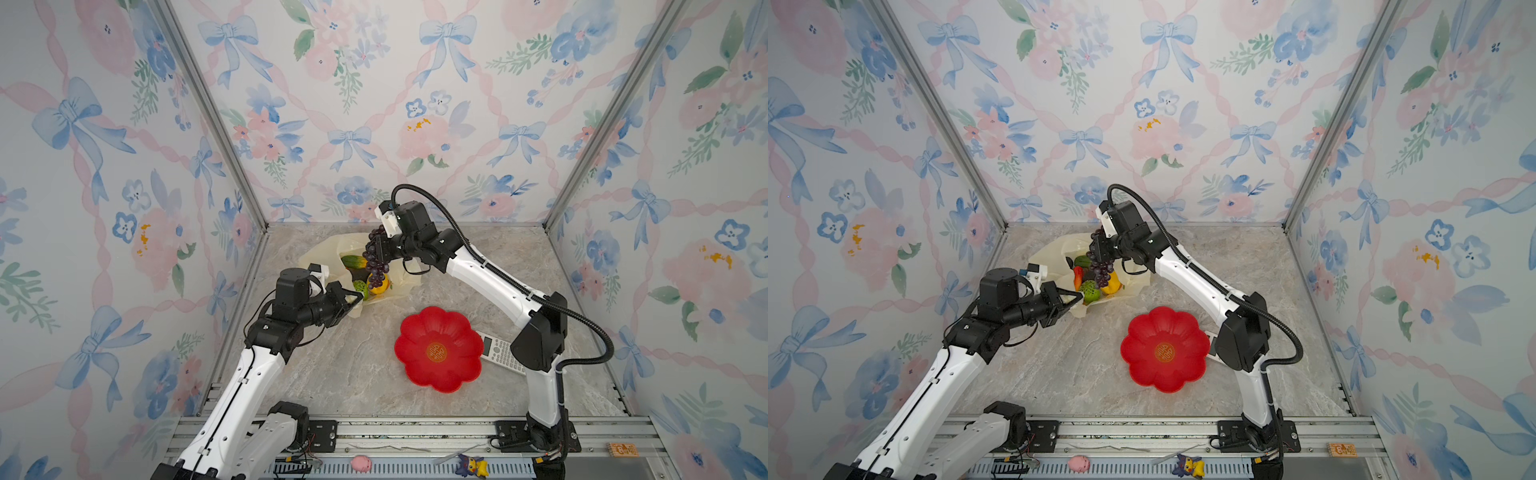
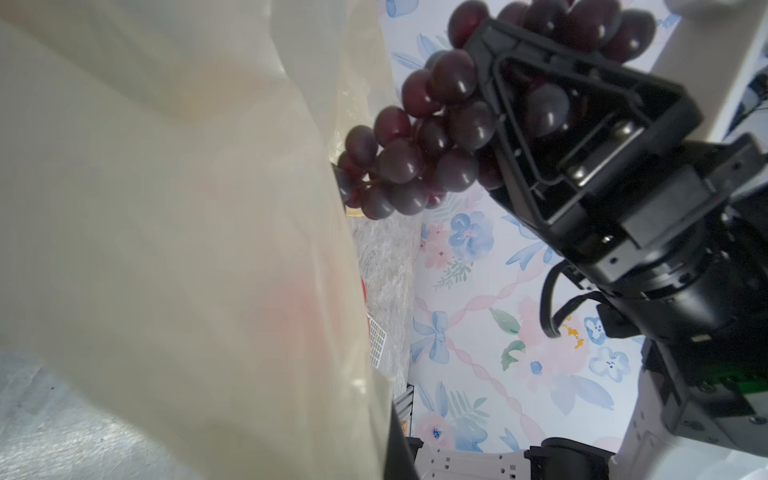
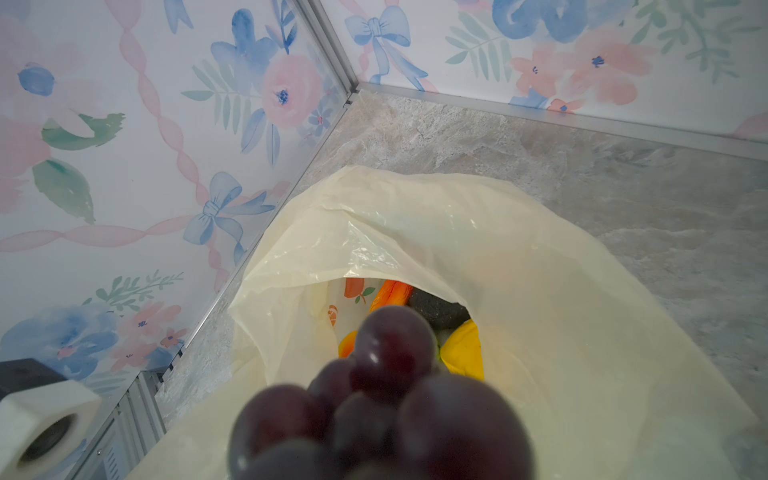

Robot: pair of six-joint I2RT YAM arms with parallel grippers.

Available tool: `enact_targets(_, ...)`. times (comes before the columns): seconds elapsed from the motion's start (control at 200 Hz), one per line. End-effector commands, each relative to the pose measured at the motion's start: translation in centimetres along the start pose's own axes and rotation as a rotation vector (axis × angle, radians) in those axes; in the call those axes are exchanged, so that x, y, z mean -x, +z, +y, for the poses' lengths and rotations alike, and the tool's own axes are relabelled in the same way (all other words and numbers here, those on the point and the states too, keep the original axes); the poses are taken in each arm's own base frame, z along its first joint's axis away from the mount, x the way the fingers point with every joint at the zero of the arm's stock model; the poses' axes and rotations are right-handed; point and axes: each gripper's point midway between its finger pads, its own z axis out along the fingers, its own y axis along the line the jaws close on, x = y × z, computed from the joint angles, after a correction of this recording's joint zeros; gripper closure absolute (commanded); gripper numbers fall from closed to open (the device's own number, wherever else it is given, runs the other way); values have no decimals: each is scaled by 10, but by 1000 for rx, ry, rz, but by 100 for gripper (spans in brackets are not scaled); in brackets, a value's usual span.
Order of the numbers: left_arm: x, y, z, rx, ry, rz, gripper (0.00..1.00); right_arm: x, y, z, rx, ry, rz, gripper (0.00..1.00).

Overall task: Place the fruits into the plastic bag
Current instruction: 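Carry the grapes over the bag mouth beside the left gripper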

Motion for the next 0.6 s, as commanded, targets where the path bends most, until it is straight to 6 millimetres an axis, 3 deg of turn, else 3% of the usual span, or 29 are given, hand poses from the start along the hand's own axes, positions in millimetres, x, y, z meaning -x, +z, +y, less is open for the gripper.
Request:
enact_targets(0.0, 4, -4, -14, -32, 11, 9, 100, 7, 14, 21, 79, 17, -31, 69)
enact_targets(0.345, 23, -4, -26, -41, 8, -10, 100, -30, 54, 15, 117, 56, 70, 68)
enact_targets(0.595, 29, 5, -26, -32, 8, 0, 100, -52, 71, 18, 140, 39, 147, 67)
